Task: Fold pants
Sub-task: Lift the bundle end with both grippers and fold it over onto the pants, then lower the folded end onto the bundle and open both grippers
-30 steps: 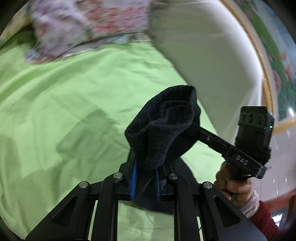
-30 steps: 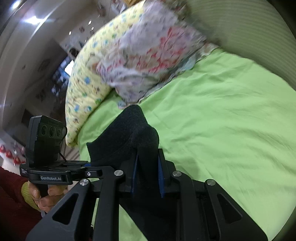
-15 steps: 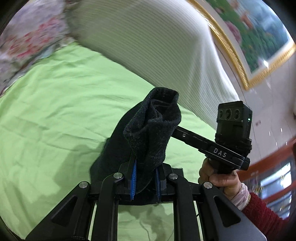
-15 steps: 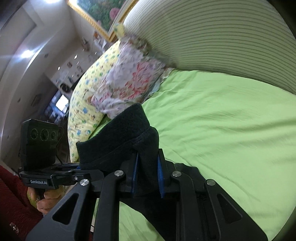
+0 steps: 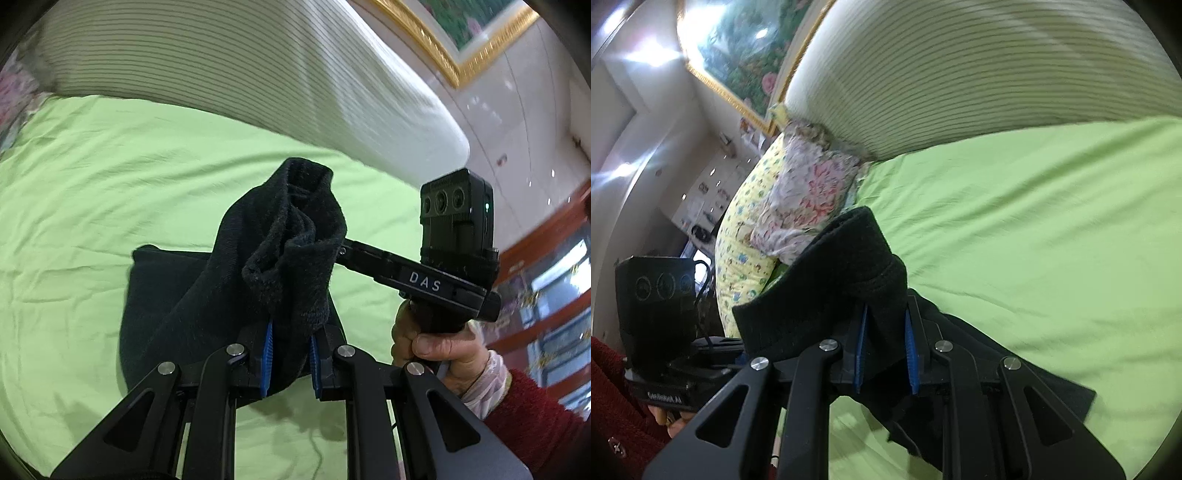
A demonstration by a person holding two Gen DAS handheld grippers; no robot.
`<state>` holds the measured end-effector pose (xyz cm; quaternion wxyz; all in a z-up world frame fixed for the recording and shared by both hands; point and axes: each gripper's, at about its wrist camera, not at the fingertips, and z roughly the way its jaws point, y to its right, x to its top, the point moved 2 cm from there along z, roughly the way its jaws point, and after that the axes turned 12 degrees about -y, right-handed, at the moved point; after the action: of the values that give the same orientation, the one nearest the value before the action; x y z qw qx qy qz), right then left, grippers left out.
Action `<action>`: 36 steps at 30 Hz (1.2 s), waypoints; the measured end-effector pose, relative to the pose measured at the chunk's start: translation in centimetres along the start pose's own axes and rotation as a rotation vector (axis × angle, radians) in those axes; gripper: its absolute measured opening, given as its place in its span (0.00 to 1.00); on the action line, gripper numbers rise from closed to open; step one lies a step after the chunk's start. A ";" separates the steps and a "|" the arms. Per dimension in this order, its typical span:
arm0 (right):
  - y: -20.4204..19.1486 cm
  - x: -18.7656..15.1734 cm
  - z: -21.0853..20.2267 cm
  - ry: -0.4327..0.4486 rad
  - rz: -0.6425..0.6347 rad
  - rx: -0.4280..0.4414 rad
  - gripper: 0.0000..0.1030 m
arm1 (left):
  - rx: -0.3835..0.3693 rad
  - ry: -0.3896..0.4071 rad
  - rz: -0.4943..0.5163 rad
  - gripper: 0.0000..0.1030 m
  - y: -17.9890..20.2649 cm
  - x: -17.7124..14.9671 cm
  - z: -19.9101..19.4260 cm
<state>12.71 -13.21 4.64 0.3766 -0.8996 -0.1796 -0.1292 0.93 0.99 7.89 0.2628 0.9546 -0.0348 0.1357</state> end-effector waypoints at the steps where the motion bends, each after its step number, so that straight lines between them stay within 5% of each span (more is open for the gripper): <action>1: 0.5 -0.4 -0.2 0.004 0.013 -0.003 0.19 | 0.007 -0.009 0.010 0.15 0.3 0.0 0.6; 19: 6.9 -5.0 -1.2 -0.003 0.180 -0.065 0.20 | 0.092 -0.156 0.151 0.18 4.8 1.0 10.4; 34: 9.3 -8.3 -5.1 0.093 0.379 -0.214 0.21 | 0.058 -0.213 0.227 0.48 6.0 1.8 13.8; 36: 9.3 -8.8 -5.7 0.118 0.412 -0.230 0.29 | 0.052 -0.210 0.230 0.51 6.2 2.1 13.7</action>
<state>8.11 -25.38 -0.53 0.3000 -0.9451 0.0459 -0.1213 5.41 -11.28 0.25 0.2158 0.9597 -0.1680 0.0651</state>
